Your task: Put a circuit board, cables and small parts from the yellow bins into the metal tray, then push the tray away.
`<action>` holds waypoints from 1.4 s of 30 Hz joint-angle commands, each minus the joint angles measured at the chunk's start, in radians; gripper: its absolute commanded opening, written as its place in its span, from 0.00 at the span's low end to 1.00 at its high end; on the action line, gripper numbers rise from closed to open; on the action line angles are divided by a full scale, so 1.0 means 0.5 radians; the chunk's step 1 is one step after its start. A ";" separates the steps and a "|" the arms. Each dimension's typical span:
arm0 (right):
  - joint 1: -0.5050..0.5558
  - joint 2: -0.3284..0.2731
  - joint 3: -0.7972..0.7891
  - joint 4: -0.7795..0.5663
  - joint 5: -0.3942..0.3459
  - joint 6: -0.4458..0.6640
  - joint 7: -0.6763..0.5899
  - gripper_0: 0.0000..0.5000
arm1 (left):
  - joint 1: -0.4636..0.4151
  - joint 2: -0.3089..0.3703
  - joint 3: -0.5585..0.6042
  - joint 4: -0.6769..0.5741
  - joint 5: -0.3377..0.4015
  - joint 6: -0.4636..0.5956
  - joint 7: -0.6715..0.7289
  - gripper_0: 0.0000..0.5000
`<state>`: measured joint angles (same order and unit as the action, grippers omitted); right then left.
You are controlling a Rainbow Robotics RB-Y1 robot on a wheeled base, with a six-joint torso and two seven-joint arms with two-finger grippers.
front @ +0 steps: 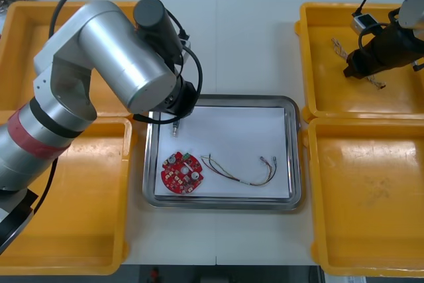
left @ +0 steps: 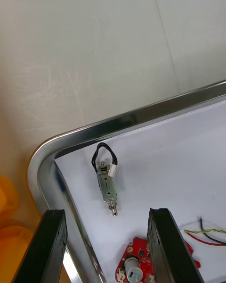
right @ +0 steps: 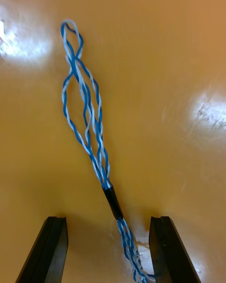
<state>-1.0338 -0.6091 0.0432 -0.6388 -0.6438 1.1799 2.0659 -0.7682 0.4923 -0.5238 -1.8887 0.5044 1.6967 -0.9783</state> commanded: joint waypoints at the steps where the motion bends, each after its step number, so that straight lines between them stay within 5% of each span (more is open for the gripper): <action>1: -0.098 0.019 0.033 0.014 -0.013 -0.028 0.084 1.00 | 0.015 0.022 0.262 -0.113 0.151 0.043 -0.191 1.00; 10: -0.095 0.019 0.147 0.124 -0.068 -0.169 0.044 0.99 | 0.015 0.200 0.618 -0.067 0.479 0.043 -0.596 1.00; 11: -0.095 0.019 0.144 0.121 -0.068 -0.160 0.044 0.87 | 0.015 0.221 0.649 -0.042 0.507 0.043 -0.654 1.00; 14: -0.086 0.022 0.144 0.124 -0.072 -0.145 0.044 0.08 | -0.004 0.270 0.719 0.025 0.556 0.040 -0.811 1.00; 15: -0.080 0.022 0.147 0.124 -0.068 -0.145 0.044 0.00 | -0.019 0.289 0.738 0.062 0.565 0.040 -0.878 1.00; 26: -0.074 -0.012 0.128 0.020 -0.041 -0.025 0.084 0.00 | -0.212 0.332 0.864 0.519 0.599 -0.040 -1.363 1.00; 37: -0.074 -0.070 -0.148 -0.401 0.079 0.545 0.050 0.00 | -0.301 0.332 0.968 0.982 0.580 -0.371 -1.863 1.00; 42: -0.071 -0.070 -0.329 -0.631 0.241 0.874 0.028 0.00 | -0.301 0.332 1.014 1.120 0.605 -0.537 -2.090 1.00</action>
<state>-1.0594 -0.6084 -0.0542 -0.8729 -0.5514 1.5716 2.0658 -0.8688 0.6235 -0.0552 -1.3458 0.7951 1.4692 -1.9645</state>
